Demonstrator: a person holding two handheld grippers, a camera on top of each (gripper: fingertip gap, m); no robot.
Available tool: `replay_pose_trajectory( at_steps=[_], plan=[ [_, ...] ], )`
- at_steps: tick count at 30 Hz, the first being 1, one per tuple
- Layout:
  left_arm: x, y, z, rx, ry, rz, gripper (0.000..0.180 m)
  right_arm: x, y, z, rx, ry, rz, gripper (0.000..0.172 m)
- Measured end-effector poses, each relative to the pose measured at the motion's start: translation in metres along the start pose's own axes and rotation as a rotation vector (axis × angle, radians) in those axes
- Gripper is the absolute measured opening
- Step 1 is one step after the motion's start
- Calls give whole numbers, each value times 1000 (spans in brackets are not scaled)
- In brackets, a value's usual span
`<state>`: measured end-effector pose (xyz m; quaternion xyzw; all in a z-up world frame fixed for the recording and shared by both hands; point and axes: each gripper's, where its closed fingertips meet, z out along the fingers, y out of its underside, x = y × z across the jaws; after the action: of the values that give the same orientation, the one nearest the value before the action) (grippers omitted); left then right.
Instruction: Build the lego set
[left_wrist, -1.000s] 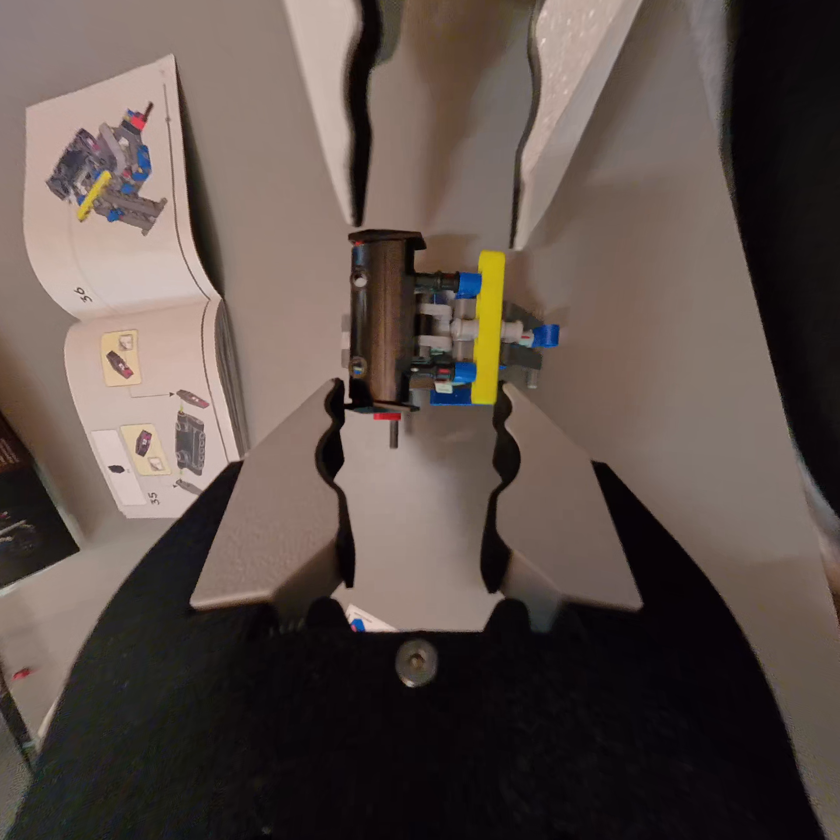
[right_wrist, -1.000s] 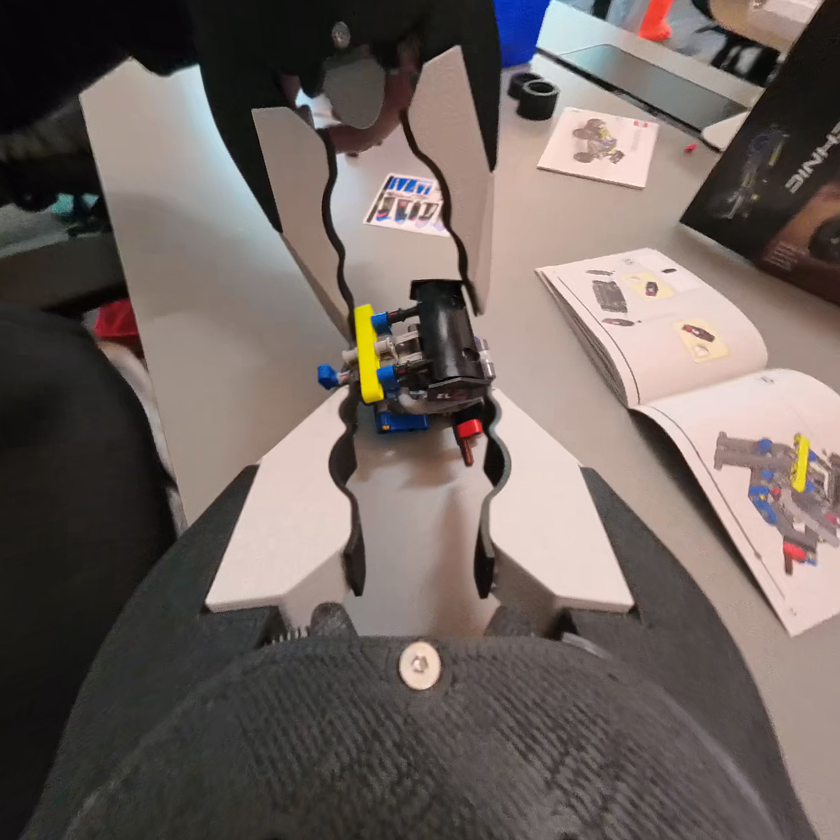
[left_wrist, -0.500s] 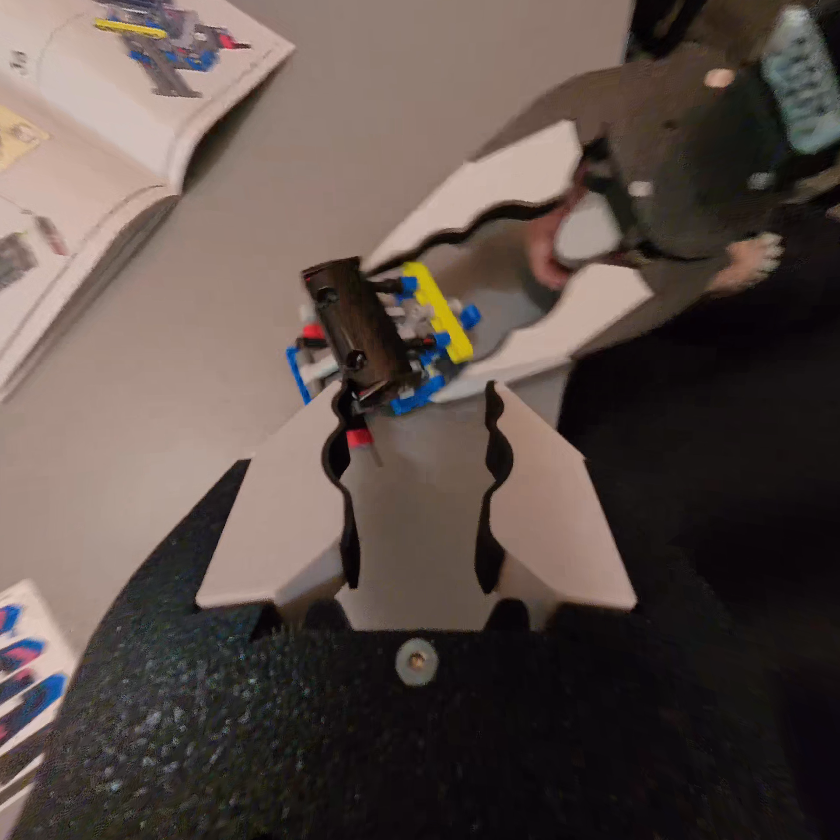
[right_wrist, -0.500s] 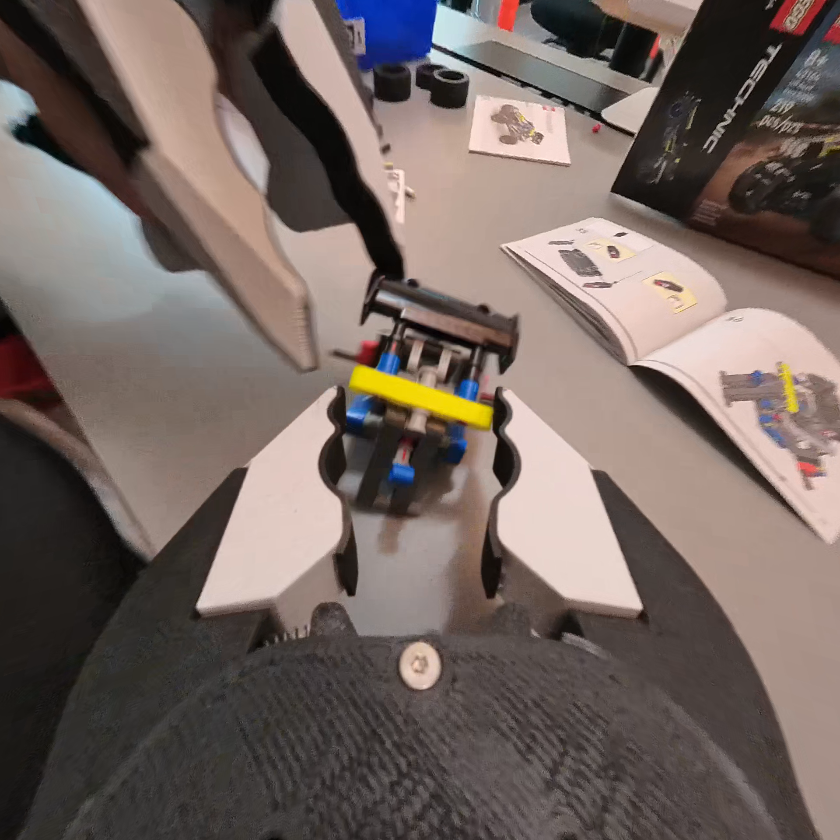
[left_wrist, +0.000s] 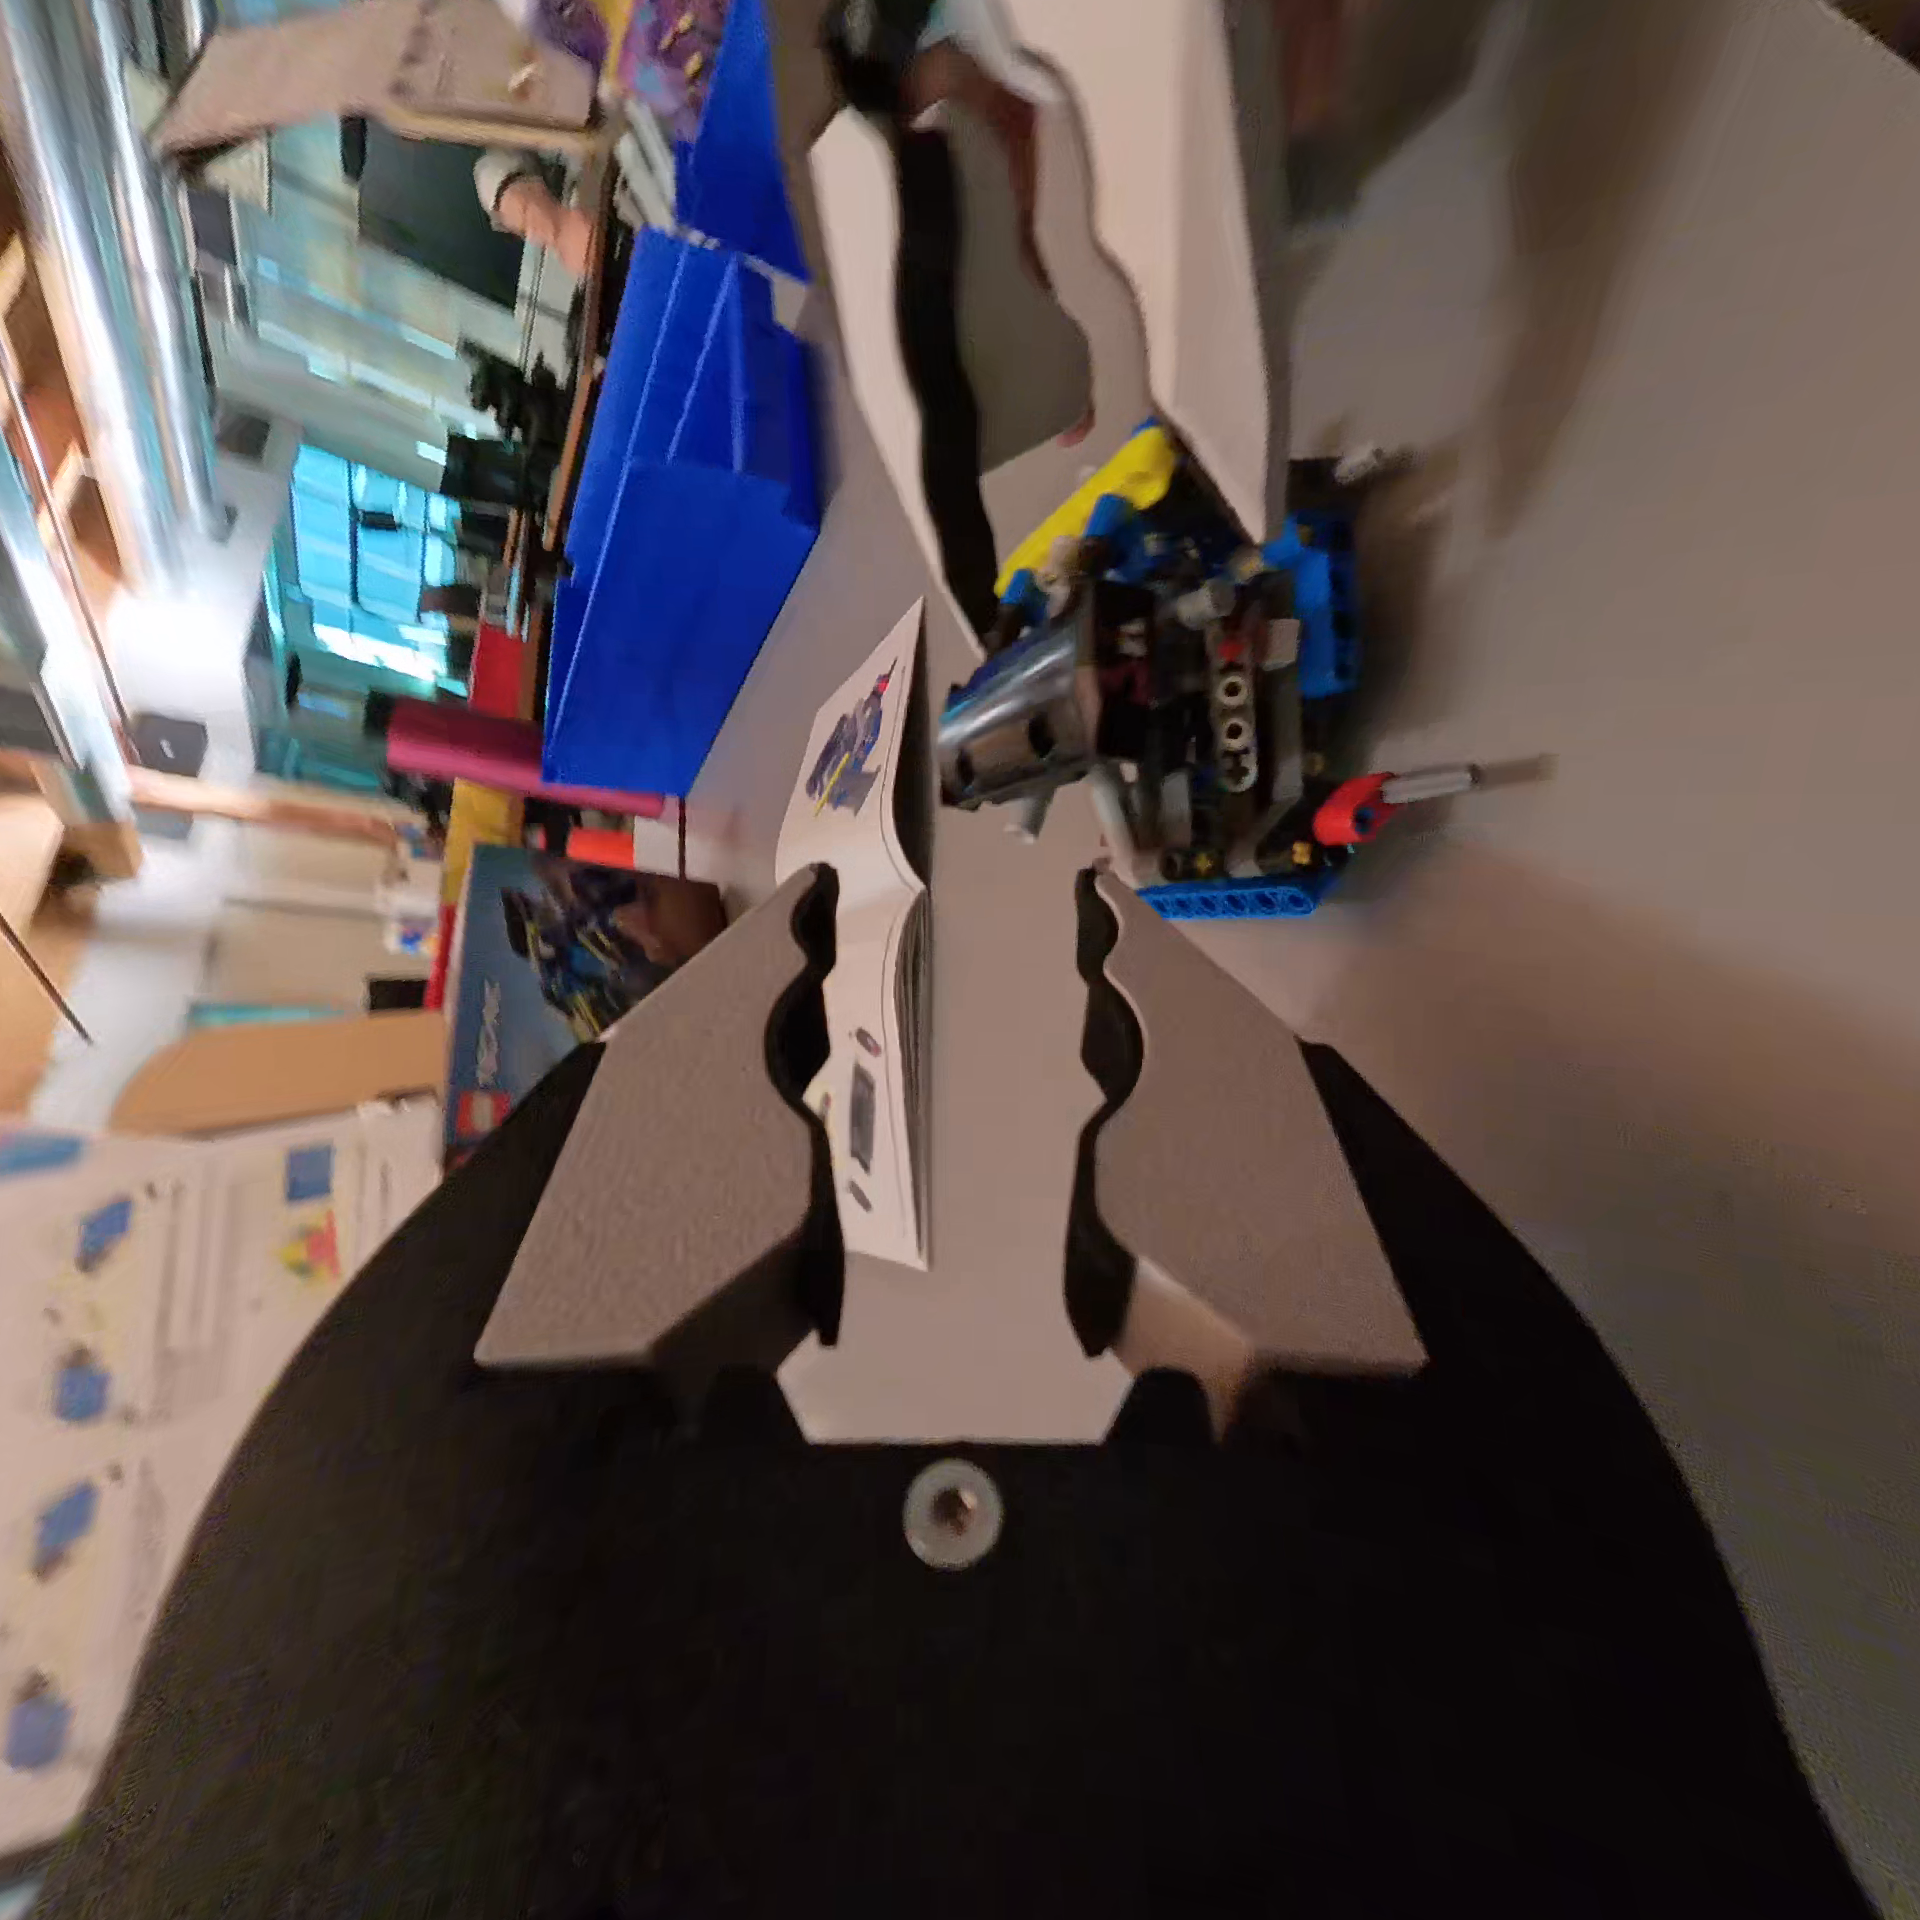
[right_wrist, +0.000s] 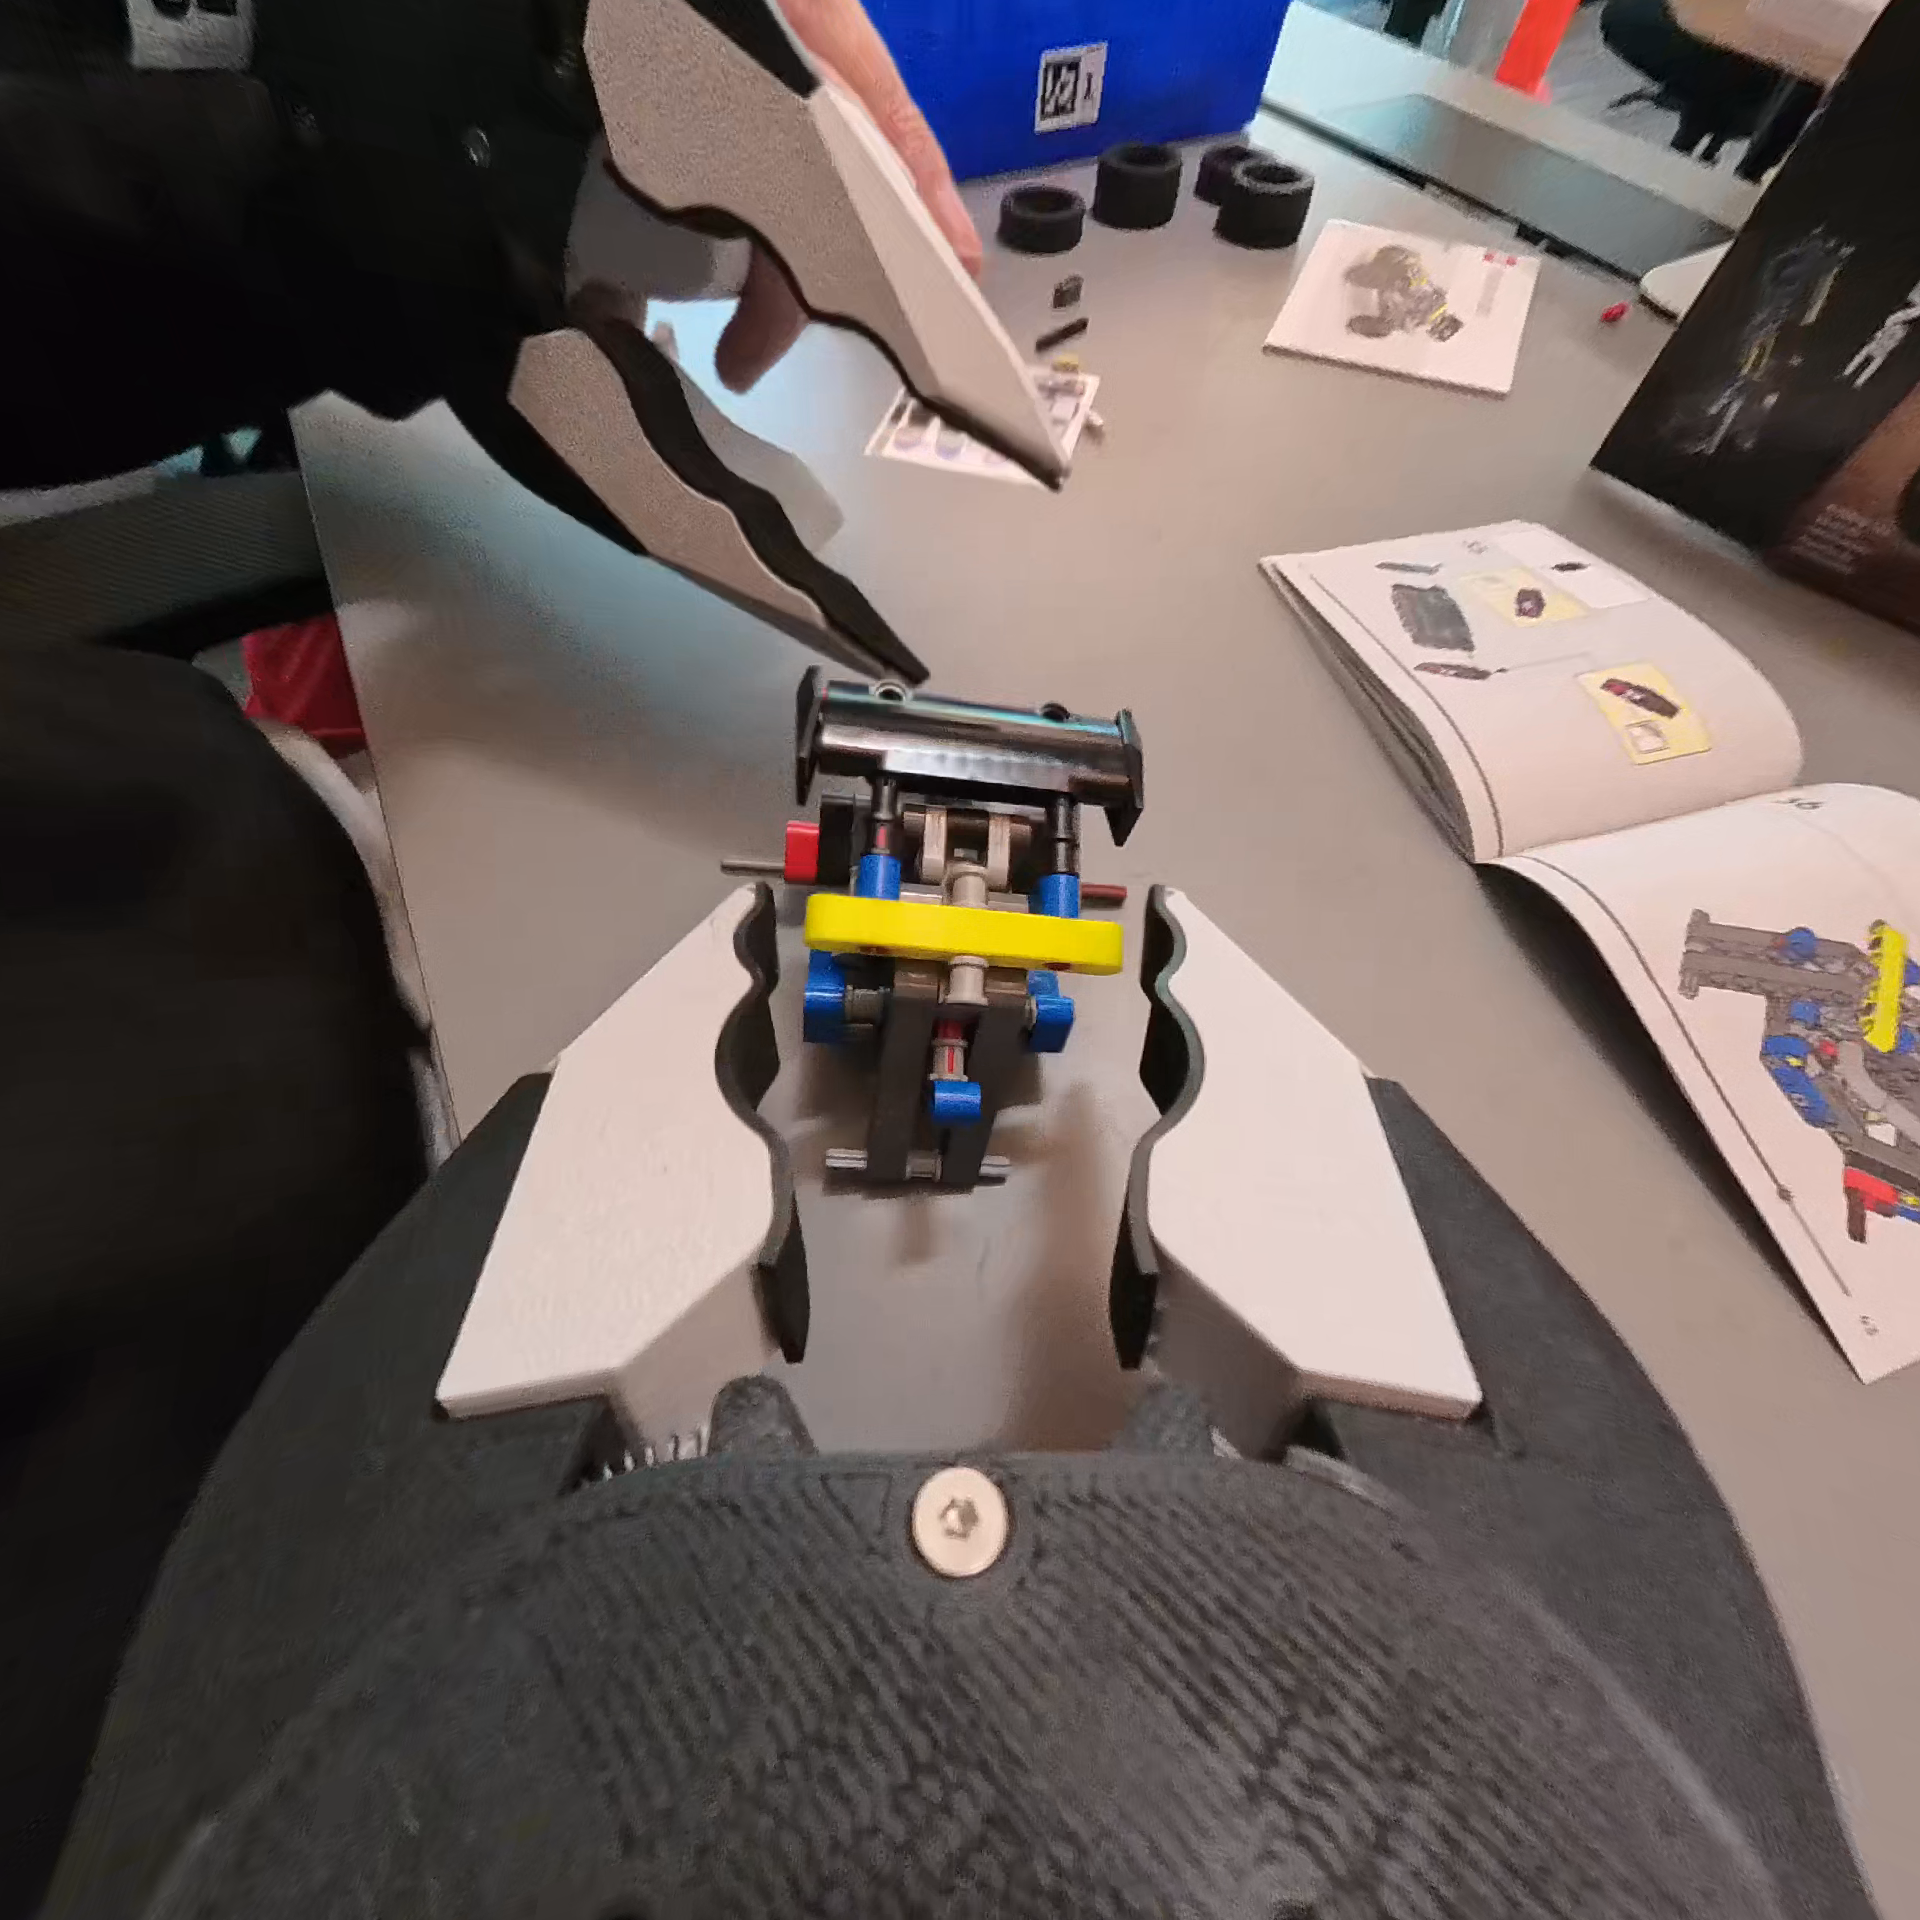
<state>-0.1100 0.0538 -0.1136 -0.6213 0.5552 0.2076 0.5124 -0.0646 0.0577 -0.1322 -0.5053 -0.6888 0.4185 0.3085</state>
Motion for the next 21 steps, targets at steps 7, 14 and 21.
replay_pose_trajectory(
  at_steps=[7, 14, 21],
  plan=[
    [4, -8, 20, 68, 7, 334, 27, 0, -1, 11, 3, -5, -132, 60],
    [-2, -10, 11, 41, -65, 464, 8, -1, -6, 17, 45, -99, -171, 60],
    [-8, -14, 3, 31, -87, 502, 6, -1, -14, 31, 46, -171, -240, 58]
  ],
)
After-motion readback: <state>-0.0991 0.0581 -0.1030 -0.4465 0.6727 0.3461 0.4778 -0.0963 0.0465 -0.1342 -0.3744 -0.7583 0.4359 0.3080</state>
